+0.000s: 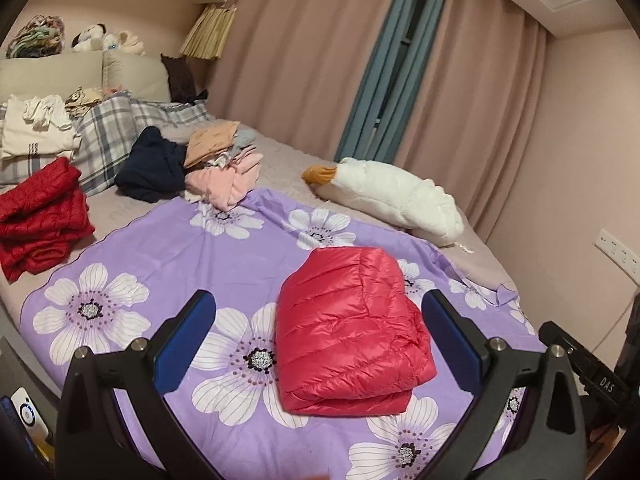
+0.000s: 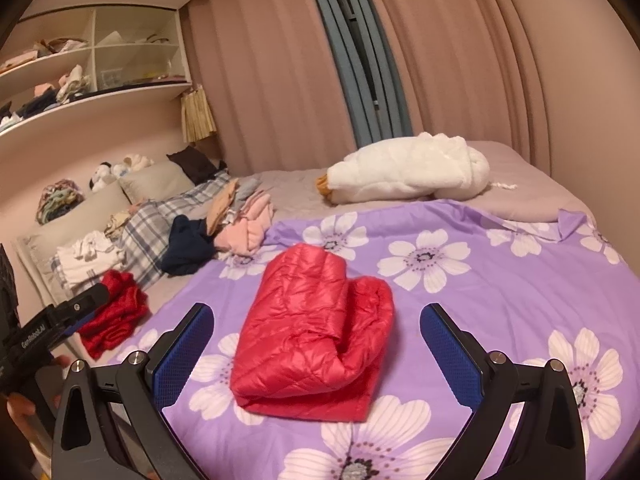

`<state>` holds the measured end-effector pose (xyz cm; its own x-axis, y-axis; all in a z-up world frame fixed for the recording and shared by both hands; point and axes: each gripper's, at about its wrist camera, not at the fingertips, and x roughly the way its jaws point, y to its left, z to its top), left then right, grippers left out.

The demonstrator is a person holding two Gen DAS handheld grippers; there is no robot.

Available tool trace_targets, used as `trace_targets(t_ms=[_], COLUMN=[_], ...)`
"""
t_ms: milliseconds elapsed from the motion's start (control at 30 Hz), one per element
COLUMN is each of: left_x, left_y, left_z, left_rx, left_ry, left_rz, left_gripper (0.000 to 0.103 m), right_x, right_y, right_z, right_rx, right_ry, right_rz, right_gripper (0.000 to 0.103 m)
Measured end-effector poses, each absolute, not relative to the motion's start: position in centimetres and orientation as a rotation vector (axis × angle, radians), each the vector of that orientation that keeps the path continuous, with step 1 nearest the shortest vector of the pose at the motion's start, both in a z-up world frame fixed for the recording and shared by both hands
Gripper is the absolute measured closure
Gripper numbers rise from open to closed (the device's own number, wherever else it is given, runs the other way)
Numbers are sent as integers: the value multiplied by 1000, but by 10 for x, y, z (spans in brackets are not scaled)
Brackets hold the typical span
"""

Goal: Fold large clothes

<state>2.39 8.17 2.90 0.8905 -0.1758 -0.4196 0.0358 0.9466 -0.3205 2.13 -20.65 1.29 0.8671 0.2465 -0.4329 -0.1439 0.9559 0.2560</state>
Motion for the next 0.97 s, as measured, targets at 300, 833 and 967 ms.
trace_targets(t_ms=[300, 833, 967], left_x=[31, 32, 33], left_y=[65, 63, 62], left_z=[24, 24, 23], left_rx=[-253, -242, -246], left_ry=[495, 481, 486], left_rz=[-146, -114, -124], left_gripper=[0, 0, 0], right_x=[23, 25, 28], right_y=[-212, -211, -214], right_z=[13, 13, 12], right_rx=[249, 221, 207], right_ry=[480, 480, 489], right_rz=[191, 200, 200], right_gripper=[1, 1, 1])
